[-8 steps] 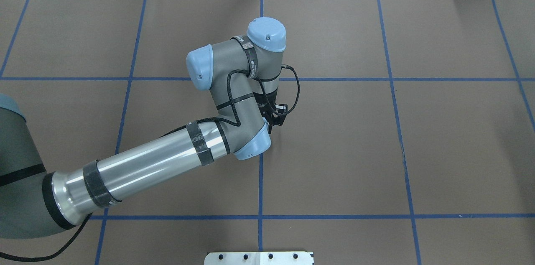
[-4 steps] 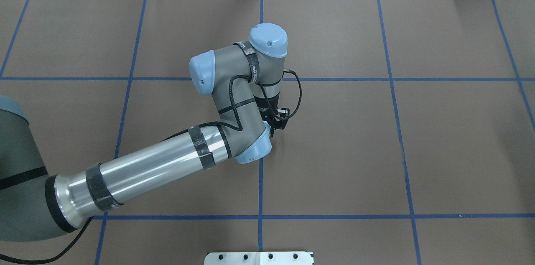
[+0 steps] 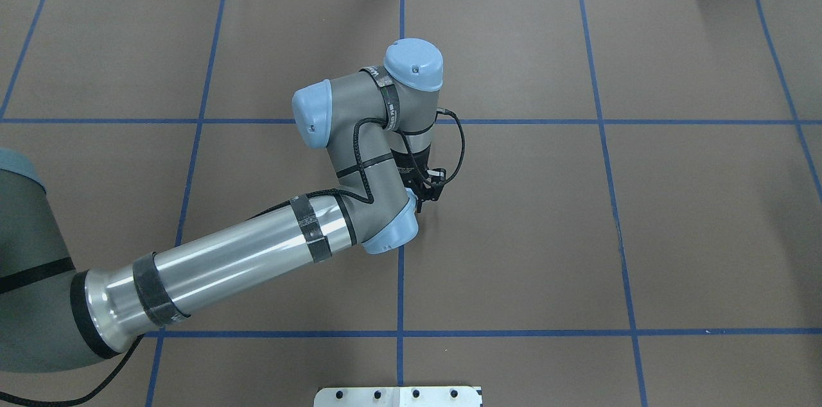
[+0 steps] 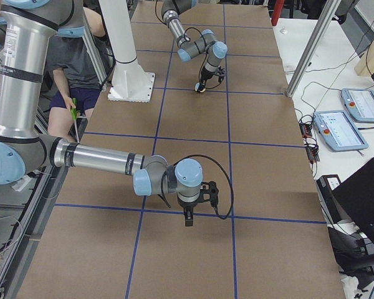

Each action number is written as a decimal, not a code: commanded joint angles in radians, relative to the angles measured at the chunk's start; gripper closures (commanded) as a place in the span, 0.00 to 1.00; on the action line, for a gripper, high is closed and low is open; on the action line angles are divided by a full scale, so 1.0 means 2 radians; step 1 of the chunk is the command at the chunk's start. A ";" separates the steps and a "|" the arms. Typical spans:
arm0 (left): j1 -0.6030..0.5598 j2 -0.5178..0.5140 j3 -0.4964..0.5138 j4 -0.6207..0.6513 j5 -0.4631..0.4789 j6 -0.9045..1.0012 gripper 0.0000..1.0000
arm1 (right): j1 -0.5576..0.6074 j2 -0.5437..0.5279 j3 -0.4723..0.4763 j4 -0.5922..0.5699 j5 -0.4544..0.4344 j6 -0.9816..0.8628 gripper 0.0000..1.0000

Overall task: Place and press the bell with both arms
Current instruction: 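Lower the bell onto the table centre and open the left gripper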

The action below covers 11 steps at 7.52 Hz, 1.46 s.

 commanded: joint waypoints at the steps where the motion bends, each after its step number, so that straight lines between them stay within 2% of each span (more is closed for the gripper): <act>1: 0.002 0.001 0.000 -0.008 0.004 -0.002 0.00 | 0.000 0.000 0.000 0.000 0.000 0.000 0.00; 3: 0.000 -0.001 -0.009 -0.006 0.015 -0.002 0.00 | 0.000 0.000 0.001 0.000 0.001 0.001 0.00; 5: -0.006 -0.001 -0.057 0.001 0.057 -0.003 0.00 | 0.001 0.000 0.001 0.000 0.002 0.001 0.00; 8: -0.058 0.005 -0.091 0.014 0.060 0.003 0.00 | 0.006 0.001 0.000 -0.001 0.000 0.002 0.00; 9: -0.084 0.022 -0.116 0.014 0.060 0.008 0.00 | 0.006 0.000 0.001 0.004 0.000 0.001 0.00; 10: -0.101 0.051 -0.162 0.015 0.058 0.046 0.00 | 0.006 0.000 0.003 0.005 0.000 0.000 0.00; 11: -0.120 0.114 -0.222 0.015 0.058 0.091 0.00 | 0.006 0.001 0.003 0.005 0.000 0.000 0.00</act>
